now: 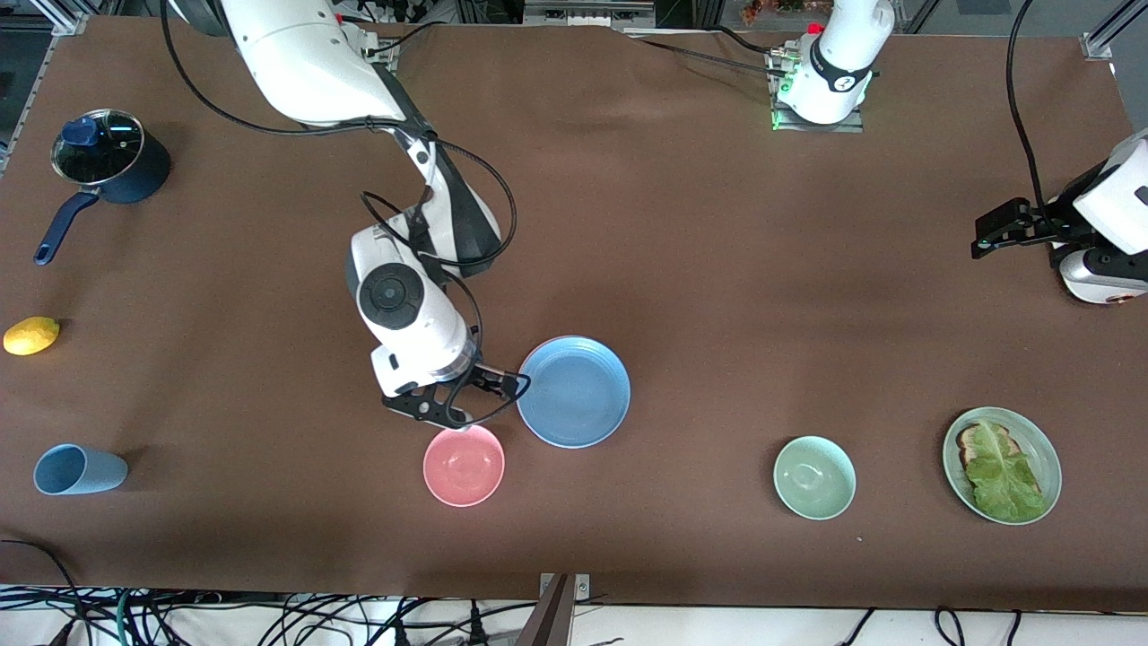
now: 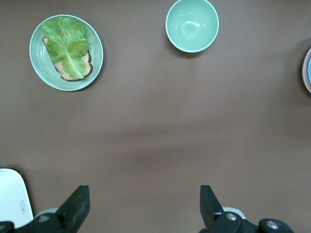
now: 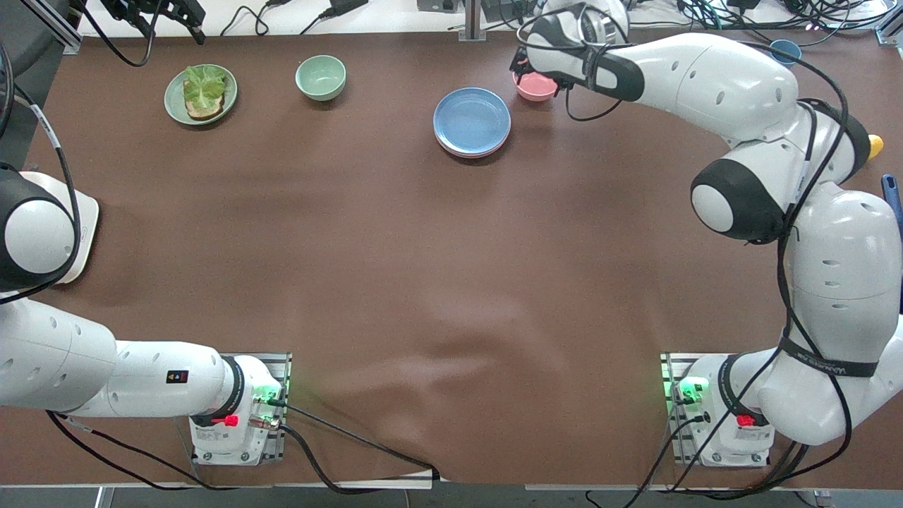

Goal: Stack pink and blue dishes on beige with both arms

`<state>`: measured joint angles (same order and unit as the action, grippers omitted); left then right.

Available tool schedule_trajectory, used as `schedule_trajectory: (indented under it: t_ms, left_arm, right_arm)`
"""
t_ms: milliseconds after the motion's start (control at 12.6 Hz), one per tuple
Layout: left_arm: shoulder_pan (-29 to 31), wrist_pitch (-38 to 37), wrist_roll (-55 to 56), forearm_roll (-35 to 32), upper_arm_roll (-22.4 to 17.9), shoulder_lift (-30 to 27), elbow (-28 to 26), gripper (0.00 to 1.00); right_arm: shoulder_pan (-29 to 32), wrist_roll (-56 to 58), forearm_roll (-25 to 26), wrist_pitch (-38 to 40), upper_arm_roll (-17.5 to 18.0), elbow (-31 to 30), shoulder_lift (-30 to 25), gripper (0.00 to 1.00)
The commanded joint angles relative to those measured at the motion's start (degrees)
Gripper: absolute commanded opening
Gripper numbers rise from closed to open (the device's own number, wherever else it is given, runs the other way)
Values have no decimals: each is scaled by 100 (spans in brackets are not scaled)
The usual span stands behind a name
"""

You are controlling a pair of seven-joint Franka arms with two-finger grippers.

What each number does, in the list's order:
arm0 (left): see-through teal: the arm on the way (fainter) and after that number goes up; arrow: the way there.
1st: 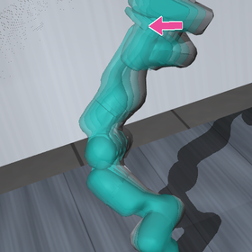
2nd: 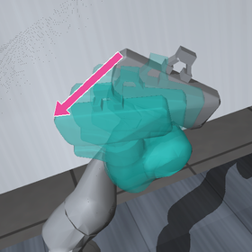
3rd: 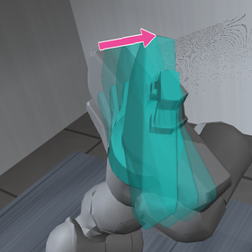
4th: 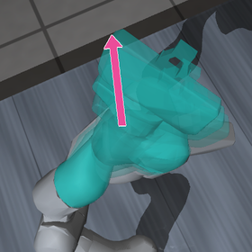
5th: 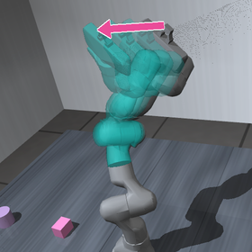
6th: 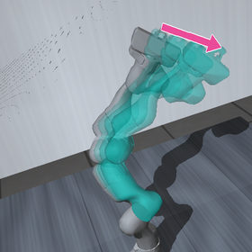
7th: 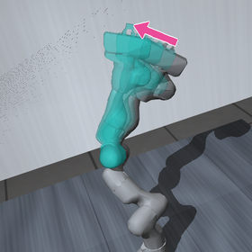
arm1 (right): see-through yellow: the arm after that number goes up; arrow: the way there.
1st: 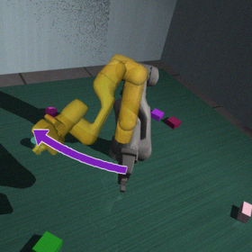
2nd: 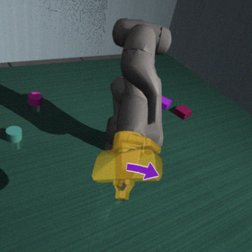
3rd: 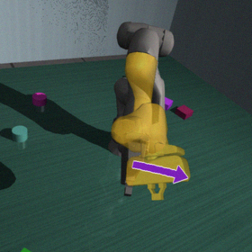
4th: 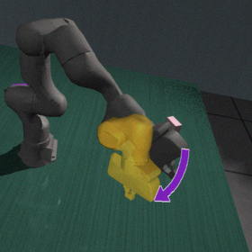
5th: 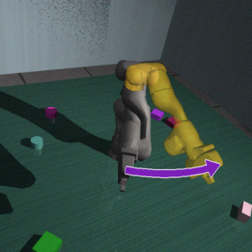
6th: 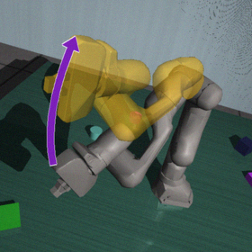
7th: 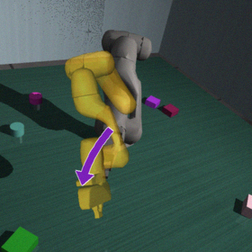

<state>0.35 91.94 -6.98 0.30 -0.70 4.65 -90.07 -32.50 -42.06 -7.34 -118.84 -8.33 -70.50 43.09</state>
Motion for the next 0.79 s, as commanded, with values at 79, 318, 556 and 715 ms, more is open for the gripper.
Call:
schedule_trajectory:
  t_ms: [79, 318, 556, 715]
  left_arm:
    - [-35, -44, -110, 93, -26, 18, 51, 100]
    - [-26, -44, -110, 93, -26, 18, 51, 100]
    - [-26, -44, -110, 93, -35, 18, 51, 100]
    - [-26, -62, -110, 93, -26, 18, 51, 100]
  right_arm:
    - [15, 932, 119, 1386, -641, -131, -993, 100]
    - [276, 1953, 101, 2468, -890, -401, -1739, 100]
    - [1033, 3192, 101, 2664, -652, -1498, -3074, 100]
    - [1271, 3371, 119, 2760, -600, -2166, -3866, 100]
